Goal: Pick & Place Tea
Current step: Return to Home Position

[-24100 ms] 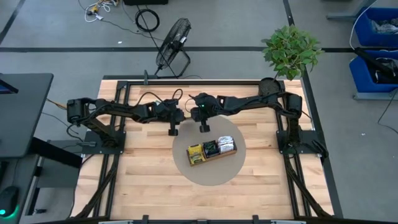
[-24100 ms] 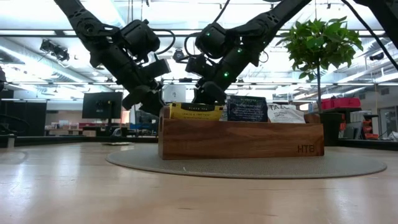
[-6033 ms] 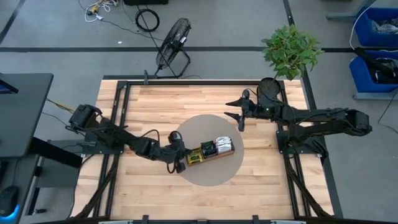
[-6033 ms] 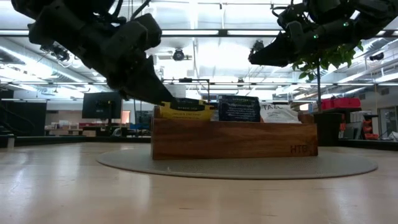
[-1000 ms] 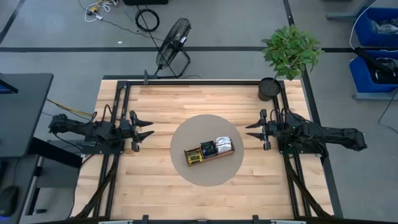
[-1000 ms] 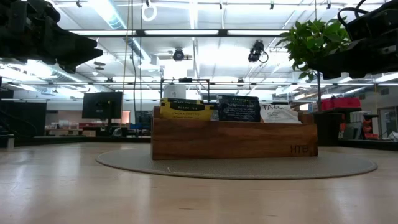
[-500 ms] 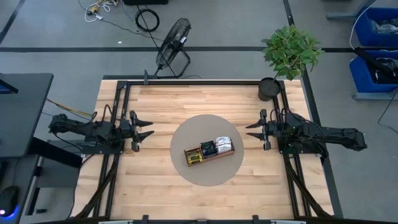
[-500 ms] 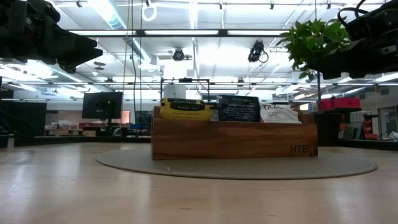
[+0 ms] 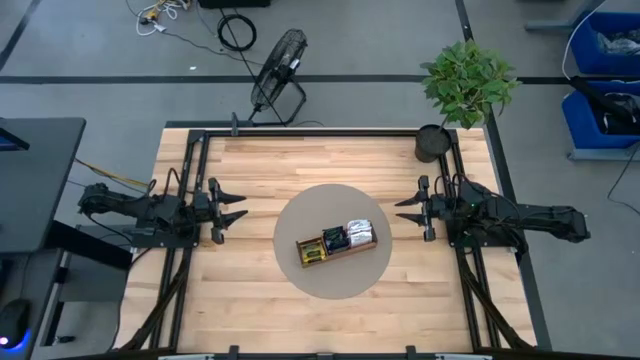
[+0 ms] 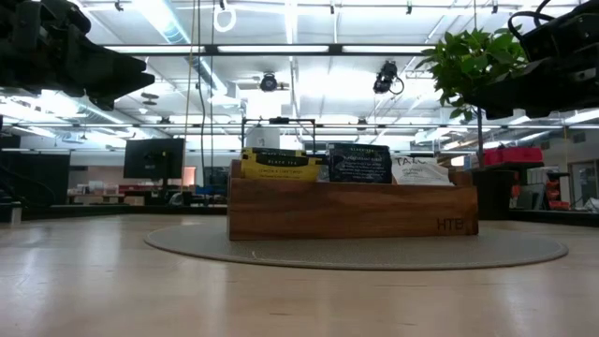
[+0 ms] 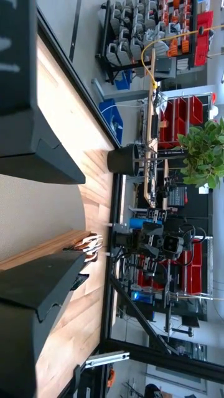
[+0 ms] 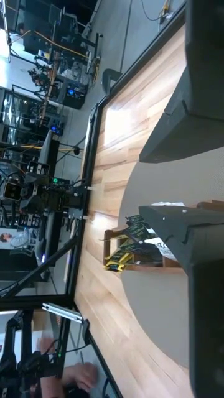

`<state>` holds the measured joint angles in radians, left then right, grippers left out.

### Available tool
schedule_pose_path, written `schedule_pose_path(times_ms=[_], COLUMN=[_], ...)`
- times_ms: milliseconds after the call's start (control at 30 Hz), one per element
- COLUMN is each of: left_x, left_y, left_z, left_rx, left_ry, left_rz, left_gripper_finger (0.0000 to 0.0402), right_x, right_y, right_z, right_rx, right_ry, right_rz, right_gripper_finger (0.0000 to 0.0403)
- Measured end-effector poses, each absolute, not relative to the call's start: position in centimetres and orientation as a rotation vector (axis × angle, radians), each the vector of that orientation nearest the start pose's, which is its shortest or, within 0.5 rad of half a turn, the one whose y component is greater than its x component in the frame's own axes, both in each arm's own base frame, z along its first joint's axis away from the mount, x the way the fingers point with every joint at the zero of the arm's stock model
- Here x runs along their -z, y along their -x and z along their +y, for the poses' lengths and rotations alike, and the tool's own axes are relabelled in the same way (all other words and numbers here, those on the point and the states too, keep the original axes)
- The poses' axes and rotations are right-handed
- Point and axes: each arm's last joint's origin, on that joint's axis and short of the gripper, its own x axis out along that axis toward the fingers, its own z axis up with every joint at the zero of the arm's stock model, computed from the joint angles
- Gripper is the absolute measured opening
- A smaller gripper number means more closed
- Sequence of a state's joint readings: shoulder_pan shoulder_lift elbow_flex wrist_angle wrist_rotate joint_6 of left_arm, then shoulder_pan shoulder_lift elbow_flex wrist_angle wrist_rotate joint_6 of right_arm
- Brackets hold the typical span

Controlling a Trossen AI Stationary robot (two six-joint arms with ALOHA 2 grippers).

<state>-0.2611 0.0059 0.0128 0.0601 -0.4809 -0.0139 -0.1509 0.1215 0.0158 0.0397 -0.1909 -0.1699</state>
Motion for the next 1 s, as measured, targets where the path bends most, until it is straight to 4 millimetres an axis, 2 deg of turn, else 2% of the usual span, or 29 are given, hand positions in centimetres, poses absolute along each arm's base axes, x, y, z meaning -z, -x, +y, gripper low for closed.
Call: schedule_pose_path(times_ms=[1000], left_x=[-17.38], left_y=[-9.41], left_z=[-1.13], left_rx=[-0.219], left_ry=[0.041], left_rz=[-0.073], left_gripper_finger=[0.0193], right_x=[-16.3], right_y=[-10.35], right_z=[-1.02], right_rx=[-0.045], right_ry=[0.159], right_rz=[0.062], right_gripper_finger=[0.013])
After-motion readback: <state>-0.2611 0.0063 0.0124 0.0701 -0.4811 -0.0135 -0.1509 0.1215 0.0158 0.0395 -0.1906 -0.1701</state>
